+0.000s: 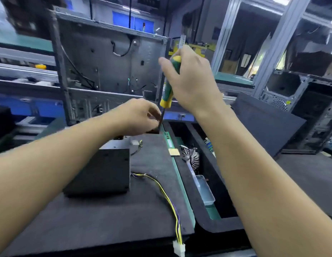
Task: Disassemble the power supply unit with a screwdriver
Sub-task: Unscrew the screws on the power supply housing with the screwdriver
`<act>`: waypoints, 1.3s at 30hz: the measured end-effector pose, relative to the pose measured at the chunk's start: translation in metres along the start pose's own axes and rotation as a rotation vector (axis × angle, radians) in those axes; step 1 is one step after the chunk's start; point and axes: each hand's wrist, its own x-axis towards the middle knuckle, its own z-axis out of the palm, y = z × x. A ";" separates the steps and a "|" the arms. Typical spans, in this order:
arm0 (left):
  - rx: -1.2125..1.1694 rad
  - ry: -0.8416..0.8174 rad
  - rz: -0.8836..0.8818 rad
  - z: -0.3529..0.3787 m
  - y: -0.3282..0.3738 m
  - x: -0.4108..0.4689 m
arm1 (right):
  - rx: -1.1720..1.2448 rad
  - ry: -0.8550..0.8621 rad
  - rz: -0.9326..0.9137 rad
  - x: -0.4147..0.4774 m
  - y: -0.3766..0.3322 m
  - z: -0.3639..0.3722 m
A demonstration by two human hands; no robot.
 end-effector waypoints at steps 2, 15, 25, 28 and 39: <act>-0.084 -0.123 0.023 -0.032 -0.036 -0.013 | 0.099 0.024 -0.064 0.009 -0.024 0.016; -0.674 0.072 -0.002 -0.050 -0.138 -0.071 | 0.314 0.286 -0.216 0.042 -0.081 0.120; -0.469 0.115 -0.005 -0.027 -0.135 -0.053 | 0.877 0.206 0.086 0.029 -0.057 0.161; -0.419 0.143 -0.038 -0.028 -0.134 -0.047 | 0.909 0.213 0.036 0.030 -0.064 0.170; -0.538 0.082 0.002 -0.026 -0.137 -0.044 | 0.935 0.148 0.093 0.047 -0.053 0.174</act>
